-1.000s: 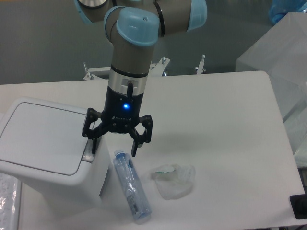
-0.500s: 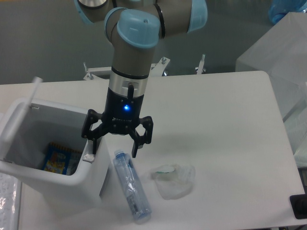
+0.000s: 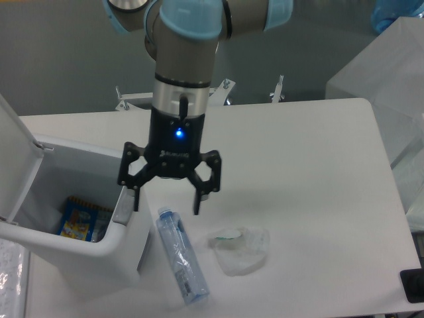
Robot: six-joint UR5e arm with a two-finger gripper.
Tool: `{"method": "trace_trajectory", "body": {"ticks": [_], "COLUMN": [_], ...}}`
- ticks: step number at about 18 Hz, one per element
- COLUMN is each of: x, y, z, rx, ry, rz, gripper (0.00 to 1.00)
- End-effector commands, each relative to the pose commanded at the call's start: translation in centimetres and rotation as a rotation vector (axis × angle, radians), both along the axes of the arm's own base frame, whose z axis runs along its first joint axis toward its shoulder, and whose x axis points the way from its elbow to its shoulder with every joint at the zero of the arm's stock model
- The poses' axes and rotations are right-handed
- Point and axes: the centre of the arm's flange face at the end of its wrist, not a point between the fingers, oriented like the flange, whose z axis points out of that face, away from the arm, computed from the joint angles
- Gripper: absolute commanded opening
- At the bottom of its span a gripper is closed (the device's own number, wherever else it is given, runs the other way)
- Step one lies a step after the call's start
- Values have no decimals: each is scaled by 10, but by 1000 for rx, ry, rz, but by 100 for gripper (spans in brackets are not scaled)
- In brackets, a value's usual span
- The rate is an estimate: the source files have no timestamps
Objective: Open the trash can
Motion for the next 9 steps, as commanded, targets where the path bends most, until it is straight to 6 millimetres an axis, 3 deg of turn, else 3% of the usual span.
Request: {"method": "trace_trajectory", "body": {"ticks": [4,9], "x": [-20,-48], "y": [-20,-48], "z": [-15,-24], "rx": [-258,-409], "ry": [219,270], "rz": [-35,-114], "gripper": [100,100]}}
